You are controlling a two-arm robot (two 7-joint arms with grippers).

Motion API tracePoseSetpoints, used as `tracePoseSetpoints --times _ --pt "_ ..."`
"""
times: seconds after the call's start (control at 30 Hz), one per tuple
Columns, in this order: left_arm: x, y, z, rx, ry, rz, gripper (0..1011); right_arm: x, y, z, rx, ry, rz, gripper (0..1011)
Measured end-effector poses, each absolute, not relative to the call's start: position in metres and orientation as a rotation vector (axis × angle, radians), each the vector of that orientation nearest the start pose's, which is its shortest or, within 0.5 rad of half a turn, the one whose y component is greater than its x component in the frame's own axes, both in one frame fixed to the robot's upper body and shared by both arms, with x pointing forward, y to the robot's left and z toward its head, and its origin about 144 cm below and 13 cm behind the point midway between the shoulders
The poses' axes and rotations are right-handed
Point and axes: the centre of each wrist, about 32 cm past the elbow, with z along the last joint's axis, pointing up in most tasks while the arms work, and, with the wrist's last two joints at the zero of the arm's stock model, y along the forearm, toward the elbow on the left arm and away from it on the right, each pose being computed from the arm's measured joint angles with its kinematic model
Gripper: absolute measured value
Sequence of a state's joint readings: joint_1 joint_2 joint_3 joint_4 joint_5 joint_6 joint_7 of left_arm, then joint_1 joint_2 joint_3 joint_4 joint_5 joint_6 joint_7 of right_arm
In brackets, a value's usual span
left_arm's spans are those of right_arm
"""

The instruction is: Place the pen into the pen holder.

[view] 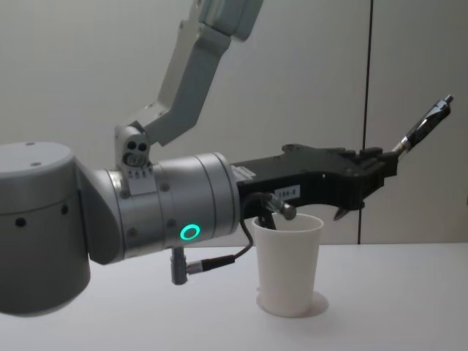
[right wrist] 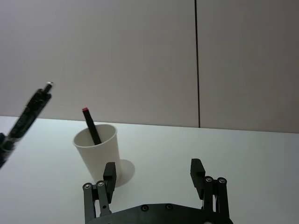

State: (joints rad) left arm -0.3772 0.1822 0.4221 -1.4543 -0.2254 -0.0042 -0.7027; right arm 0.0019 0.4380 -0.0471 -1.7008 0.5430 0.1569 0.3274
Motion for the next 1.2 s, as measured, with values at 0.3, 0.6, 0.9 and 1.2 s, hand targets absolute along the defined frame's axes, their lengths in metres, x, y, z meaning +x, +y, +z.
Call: tracePoseSetpoints --times 0.3,0.6,0.9,1.2 --pt "0.538 0.157 1.221 -0.026 -0.186 0.479 137 0.442 -0.328 1.201 0.125 0.158 -1.065 1001" --pt "0.538 0.157 1.221 -0.026 -0.186 0.479 137 0.43 -0.33 1.204 0.187 0.209 -1.01 1001" --pt "0.538 0.157 1.221 -0.026 -0.186 0.479 137 0.423 -0.329 1.21 0.244 0.263 -0.954 1001" --pt "0.538 0.157 1.221 -0.026 -0.186 0.479 137 0.424 -0.322 1.217 0.284 0.306 -0.915 1001"
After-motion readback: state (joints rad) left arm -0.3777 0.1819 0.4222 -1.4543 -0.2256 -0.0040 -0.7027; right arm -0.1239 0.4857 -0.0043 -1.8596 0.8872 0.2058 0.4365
